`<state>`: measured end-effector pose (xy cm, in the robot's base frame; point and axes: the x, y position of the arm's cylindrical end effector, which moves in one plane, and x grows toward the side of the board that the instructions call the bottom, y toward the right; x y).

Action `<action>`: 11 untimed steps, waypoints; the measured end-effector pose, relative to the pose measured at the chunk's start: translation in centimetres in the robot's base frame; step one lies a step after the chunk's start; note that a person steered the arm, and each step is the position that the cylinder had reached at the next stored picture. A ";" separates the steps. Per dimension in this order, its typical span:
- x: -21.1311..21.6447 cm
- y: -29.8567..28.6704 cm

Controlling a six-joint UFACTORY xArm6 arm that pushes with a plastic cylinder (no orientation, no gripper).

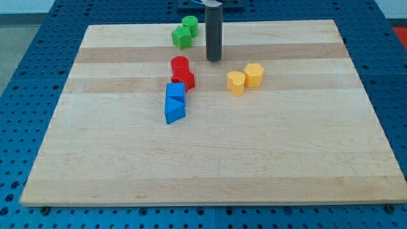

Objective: Make a vertical line out of red blocks and blue blocks

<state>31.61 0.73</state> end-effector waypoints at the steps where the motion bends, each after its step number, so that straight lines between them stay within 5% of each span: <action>1: 1.8 0.1; 5: 5.9 0.1; 11: 6.1 -4.4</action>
